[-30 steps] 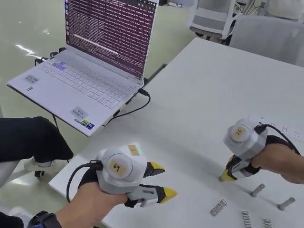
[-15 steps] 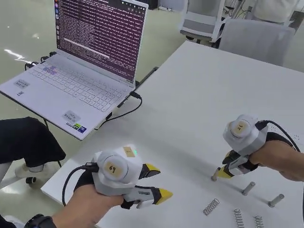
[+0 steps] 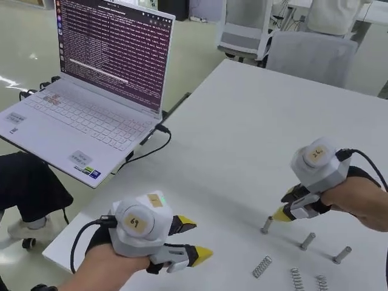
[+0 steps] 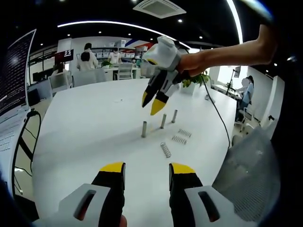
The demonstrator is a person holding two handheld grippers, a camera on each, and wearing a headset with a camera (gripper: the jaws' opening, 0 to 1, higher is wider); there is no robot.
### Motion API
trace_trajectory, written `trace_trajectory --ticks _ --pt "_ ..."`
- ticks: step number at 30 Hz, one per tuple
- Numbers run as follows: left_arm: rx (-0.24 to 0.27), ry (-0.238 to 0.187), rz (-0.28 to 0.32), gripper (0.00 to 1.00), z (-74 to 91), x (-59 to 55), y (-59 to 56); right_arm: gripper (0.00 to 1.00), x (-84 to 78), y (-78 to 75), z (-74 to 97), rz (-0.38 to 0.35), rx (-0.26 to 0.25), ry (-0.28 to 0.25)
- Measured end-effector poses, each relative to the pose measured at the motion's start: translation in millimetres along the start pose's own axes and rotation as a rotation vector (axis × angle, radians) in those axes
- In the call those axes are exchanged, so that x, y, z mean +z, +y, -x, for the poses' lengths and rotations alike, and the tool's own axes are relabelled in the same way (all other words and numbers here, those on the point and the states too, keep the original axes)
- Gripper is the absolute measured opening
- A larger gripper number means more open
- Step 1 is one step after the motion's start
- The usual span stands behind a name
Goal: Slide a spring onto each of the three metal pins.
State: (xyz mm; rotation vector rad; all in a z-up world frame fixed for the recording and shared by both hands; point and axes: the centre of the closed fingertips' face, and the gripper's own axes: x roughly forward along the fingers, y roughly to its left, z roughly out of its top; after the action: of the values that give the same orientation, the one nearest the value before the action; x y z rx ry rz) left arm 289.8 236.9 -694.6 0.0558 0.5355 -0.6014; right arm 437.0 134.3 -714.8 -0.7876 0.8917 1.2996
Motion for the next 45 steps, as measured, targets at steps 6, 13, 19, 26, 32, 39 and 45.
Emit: trace_trajectory --ticks 6,13,19,26,32,39,45 --pt "0.002 -0.005 0.004 0.30 0.2 1.8 1.4 0.29 -0.5 -2.4 12.2 -0.043 -0.014 -0.042" --pt "-0.001 -0.007 0.003 0.31 0.3 3.7 2.9 0.31 -3.2 -1.5 26.8 -0.101 -0.029 -0.109" --pt "-0.004 -0.007 0.001 0.31 1.2 6.8 3.6 0.33 -4.0 -1.3 38.5 -0.156 -0.052 -0.168" --pt "-0.005 -0.004 -0.005 0.31 0.8 7.9 6.5 0.36 -9.0 11.1 55.0 -0.227 -0.057 -0.247" --pt "-0.004 -0.014 0.006 0.31 -0.6 10.7 8.1 0.39 -20.4 16.1 62.0 -0.292 -0.078 -0.315" --pt "-0.011 -0.014 0.006 0.33 -1.8 13.2 8.0 0.40 -37.5 20.5 74.9 -0.390 -0.107 -0.398" --pt "-0.019 -0.018 0.011 0.35 -2.5 16.4 7.3 0.42 -56.2 26.6 85.2 -0.440 -0.140 -0.430"
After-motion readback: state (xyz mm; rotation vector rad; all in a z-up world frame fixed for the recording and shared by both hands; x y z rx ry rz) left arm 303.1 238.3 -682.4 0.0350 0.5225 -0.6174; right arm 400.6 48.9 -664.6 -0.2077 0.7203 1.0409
